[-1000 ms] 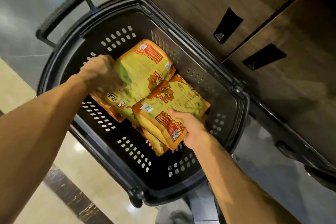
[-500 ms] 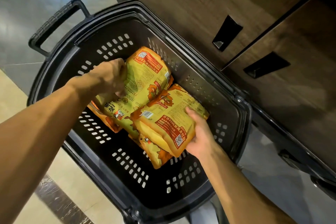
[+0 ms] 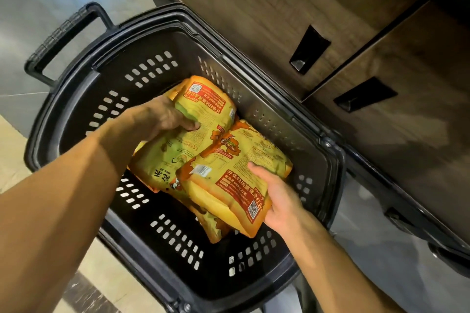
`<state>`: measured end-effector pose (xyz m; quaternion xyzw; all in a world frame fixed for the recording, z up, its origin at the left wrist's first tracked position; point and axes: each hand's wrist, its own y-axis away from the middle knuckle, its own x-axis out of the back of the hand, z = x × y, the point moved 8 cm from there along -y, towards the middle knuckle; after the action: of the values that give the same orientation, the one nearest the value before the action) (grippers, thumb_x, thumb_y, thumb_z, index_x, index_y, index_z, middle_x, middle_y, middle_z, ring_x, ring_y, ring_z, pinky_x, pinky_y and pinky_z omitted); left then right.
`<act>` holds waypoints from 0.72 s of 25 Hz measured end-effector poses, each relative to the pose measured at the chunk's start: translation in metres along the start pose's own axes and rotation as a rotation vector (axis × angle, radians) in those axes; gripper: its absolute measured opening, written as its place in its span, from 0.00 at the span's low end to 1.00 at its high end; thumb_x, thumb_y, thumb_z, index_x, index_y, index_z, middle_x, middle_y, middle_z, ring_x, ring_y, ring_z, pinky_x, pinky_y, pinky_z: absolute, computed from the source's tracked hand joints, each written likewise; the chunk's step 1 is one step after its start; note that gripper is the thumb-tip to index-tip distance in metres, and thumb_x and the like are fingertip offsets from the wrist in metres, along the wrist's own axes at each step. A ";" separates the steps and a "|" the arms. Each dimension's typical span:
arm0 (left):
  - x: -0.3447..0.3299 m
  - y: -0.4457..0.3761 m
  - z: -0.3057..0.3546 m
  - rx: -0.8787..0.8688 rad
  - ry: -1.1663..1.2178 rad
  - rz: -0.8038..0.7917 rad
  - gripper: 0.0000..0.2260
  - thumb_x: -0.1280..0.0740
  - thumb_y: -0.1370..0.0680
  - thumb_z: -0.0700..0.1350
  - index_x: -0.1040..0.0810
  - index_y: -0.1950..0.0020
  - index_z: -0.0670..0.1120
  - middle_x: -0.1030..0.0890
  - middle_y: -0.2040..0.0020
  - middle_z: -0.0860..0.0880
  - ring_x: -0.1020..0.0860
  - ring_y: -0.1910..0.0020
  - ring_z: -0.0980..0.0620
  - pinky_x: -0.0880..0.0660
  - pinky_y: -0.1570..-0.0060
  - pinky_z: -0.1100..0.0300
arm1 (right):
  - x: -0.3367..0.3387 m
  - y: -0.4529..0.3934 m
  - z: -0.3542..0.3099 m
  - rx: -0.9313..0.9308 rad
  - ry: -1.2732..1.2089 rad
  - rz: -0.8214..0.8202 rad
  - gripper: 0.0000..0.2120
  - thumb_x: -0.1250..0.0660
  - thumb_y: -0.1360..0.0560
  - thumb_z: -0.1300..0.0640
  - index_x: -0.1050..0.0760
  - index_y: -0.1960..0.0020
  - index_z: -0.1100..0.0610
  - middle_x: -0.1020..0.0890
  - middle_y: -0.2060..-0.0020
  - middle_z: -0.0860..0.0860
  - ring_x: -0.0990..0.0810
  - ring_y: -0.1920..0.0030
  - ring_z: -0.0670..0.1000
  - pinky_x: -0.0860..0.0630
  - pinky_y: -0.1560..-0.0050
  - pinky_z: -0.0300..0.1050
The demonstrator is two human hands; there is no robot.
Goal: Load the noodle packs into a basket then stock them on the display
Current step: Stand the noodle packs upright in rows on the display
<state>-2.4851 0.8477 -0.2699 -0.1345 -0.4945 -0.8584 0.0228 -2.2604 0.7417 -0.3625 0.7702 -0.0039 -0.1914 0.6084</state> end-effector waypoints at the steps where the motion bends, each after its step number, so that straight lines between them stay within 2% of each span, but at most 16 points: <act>1: 0.007 0.000 -0.008 -0.002 -0.025 0.036 0.24 0.31 0.25 0.29 0.29 0.30 0.36 0.22 0.34 0.37 0.24 0.34 0.38 0.26 0.61 0.66 | 0.000 0.008 -0.002 0.013 0.024 -0.003 0.27 0.20 0.33 0.54 0.23 0.36 0.54 0.13 0.48 0.59 0.14 0.46 0.61 0.21 0.39 0.65; 3: 0.025 0.008 -0.022 0.070 0.019 0.065 0.27 0.25 0.30 0.34 0.26 0.32 0.40 0.16 0.43 0.41 0.17 0.45 0.39 0.19 0.58 0.56 | -0.006 0.032 -0.007 0.034 0.099 -0.029 0.21 0.23 0.30 0.55 0.22 0.38 0.54 0.13 0.49 0.59 0.14 0.47 0.61 0.22 0.39 0.65; 4: 0.036 0.025 -0.030 0.101 0.057 0.103 0.25 0.24 0.31 0.37 0.24 0.35 0.41 0.15 0.47 0.42 0.15 0.52 0.41 0.19 0.58 0.51 | -0.009 0.048 -0.008 0.041 0.126 -0.040 0.21 0.23 0.29 0.56 0.21 0.38 0.55 0.13 0.48 0.59 0.14 0.46 0.61 0.22 0.38 0.66; 5: 0.048 0.041 -0.032 0.097 0.081 0.150 0.22 0.23 0.30 0.38 0.23 0.38 0.42 0.14 0.51 0.43 0.15 0.57 0.43 0.20 0.61 0.50 | -0.015 0.062 -0.012 0.068 0.148 -0.067 0.22 0.23 0.30 0.57 0.21 0.37 0.56 0.13 0.47 0.59 0.14 0.45 0.62 0.22 0.38 0.66; 8: 0.082 0.093 -0.040 0.052 0.142 0.259 0.15 0.21 0.30 0.39 0.19 0.47 0.42 0.14 0.63 0.45 0.17 0.70 0.47 0.21 0.74 0.55 | -0.033 0.112 -0.024 0.168 0.255 -0.107 0.22 0.22 0.32 0.61 0.19 0.39 0.58 0.13 0.48 0.58 0.14 0.47 0.61 0.20 0.41 0.63; 9: 0.093 0.123 -0.035 0.037 0.191 0.283 0.15 0.21 0.31 0.38 0.19 0.47 0.41 0.14 0.64 0.45 0.16 0.71 0.46 0.20 0.74 0.53 | -0.044 0.140 -0.035 0.217 0.290 -0.127 0.20 0.23 0.31 0.63 0.19 0.39 0.60 0.13 0.48 0.58 0.13 0.48 0.60 0.19 0.43 0.60; 10: 0.100 0.150 -0.031 0.033 0.242 0.298 0.16 0.21 0.32 0.38 0.19 0.46 0.41 0.13 0.62 0.44 0.15 0.68 0.44 0.17 0.69 0.48 | -0.053 0.165 -0.044 0.264 0.306 -0.159 0.19 0.25 0.30 0.66 0.19 0.39 0.61 0.13 0.48 0.59 0.13 0.48 0.60 0.18 0.44 0.59; 11: 0.113 0.181 -0.017 0.021 0.273 0.299 0.18 0.21 0.33 0.38 0.19 0.45 0.40 0.13 0.58 0.41 0.14 0.65 0.40 0.17 0.64 0.43 | -0.067 0.196 -0.059 0.335 0.336 -0.188 0.18 0.26 0.28 0.68 0.20 0.39 0.62 0.13 0.47 0.59 0.13 0.47 0.60 0.18 0.44 0.59; 13: 0.127 0.220 -0.005 -0.024 0.334 0.302 0.18 0.22 0.32 0.37 0.19 0.44 0.38 0.13 0.55 0.38 0.14 0.61 0.36 0.17 0.60 0.38 | -0.075 0.228 -0.074 0.400 0.364 -0.198 0.19 0.26 0.29 0.69 0.20 0.39 0.62 0.14 0.45 0.60 0.14 0.46 0.61 0.19 0.42 0.62; 16: 0.147 0.328 0.042 -0.092 0.408 0.289 0.18 0.19 0.33 0.41 0.18 0.46 0.41 0.14 0.54 0.37 0.18 0.51 0.25 0.28 0.47 0.21 | -0.102 0.341 -0.116 0.508 0.365 -0.201 0.20 0.23 0.31 0.66 0.19 0.40 0.60 0.14 0.46 0.58 0.14 0.46 0.61 0.19 0.42 0.62; 18: 0.151 0.364 0.055 -0.120 0.426 0.265 0.25 0.15 0.41 0.46 0.16 0.48 0.44 0.14 0.52 0.38 0.17 0.52 0.27 0.28 0.47 0.21 | -0.107 0.383 -0.132 0.563 0.352 -0.205 0.20 0.23 0.33 0.65 0.18 0.41 0.61 0.13 0.46 0.59 0.13 0.47 0.61 0.17 0.46 0.60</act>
<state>-2.5567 0.7231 0.1016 -0.0153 -0.4049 -0.8847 0.2306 -2.2329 0.7914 0.0528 0.9255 0.1257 -0.1071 0.3409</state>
